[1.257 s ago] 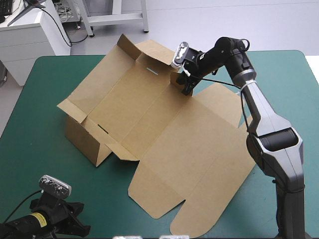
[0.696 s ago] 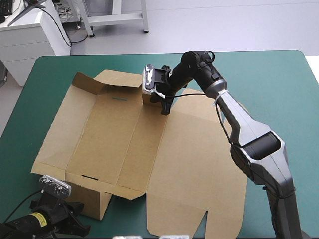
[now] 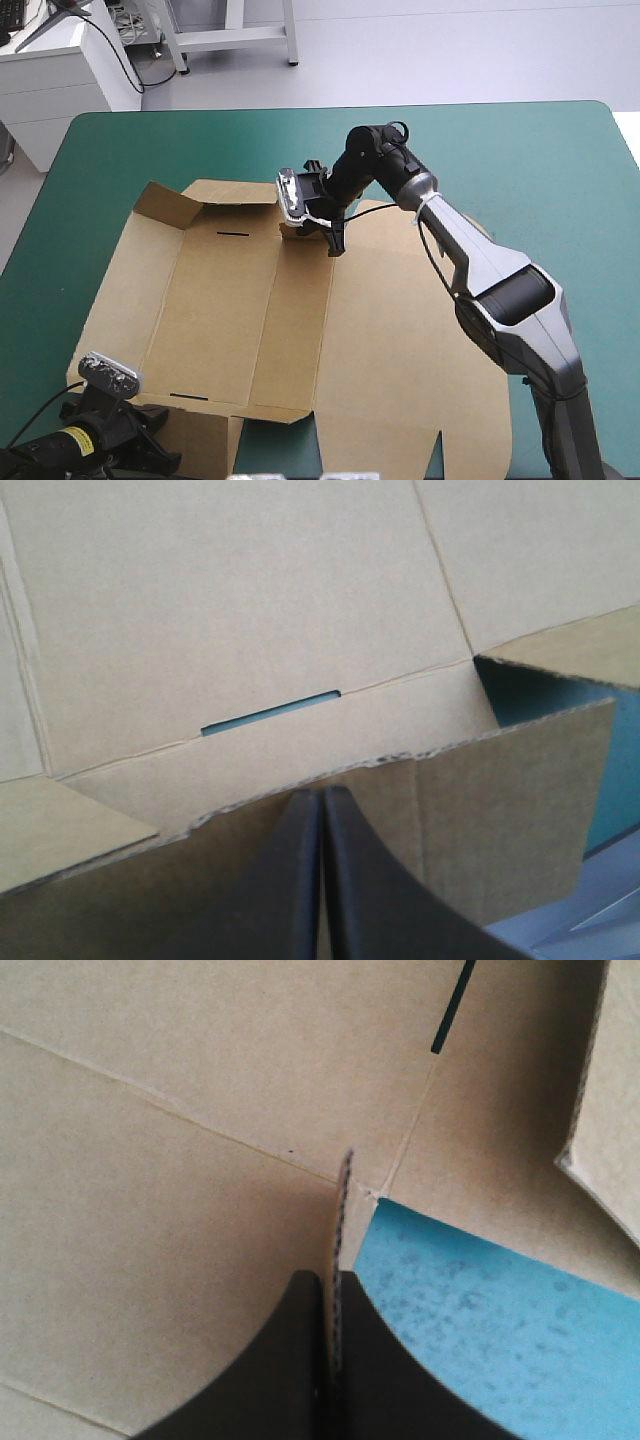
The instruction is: Fold the box
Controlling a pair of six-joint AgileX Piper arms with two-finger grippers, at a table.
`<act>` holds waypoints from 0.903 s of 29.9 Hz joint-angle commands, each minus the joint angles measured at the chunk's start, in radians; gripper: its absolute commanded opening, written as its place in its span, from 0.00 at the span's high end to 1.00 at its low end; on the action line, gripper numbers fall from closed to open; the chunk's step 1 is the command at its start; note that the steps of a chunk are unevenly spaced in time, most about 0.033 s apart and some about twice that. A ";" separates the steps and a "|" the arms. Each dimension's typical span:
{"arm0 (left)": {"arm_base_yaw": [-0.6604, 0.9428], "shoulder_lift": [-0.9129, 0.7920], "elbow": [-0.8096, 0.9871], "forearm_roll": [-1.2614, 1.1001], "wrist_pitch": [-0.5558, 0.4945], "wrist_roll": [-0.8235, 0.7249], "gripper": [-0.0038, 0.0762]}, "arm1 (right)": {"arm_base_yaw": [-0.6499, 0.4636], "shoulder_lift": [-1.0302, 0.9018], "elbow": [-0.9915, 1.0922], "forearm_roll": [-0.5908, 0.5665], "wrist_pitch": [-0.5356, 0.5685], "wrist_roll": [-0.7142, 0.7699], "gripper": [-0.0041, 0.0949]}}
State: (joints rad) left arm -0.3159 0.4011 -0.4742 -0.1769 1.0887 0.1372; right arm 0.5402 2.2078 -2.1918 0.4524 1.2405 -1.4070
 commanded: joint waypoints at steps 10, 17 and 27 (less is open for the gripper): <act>-0.008 0.011 -0.029 -0.017 -0.046 0.000 0.96 | -0.099 -0.040 -0.021 0.147 0.008 -0.175 0.97; -0.008 0.011 -0.029 -0.017 -0.046 0.000 0.96 | -0.105 -0.029 -0.021 0.151 0.008 -0.163 0.78; -0.008 0.011 -0.029 -0.017 -0.046 0.000 0.96 | -0.106 -0.062 -0.024 0.146 -0.023 0.046 0.37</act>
State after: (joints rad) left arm -0.3159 0.4011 -0.4742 -0.1771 1.0887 0.1372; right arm 0.4416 2.2383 -2.1899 0.5561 1.2330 -1.4244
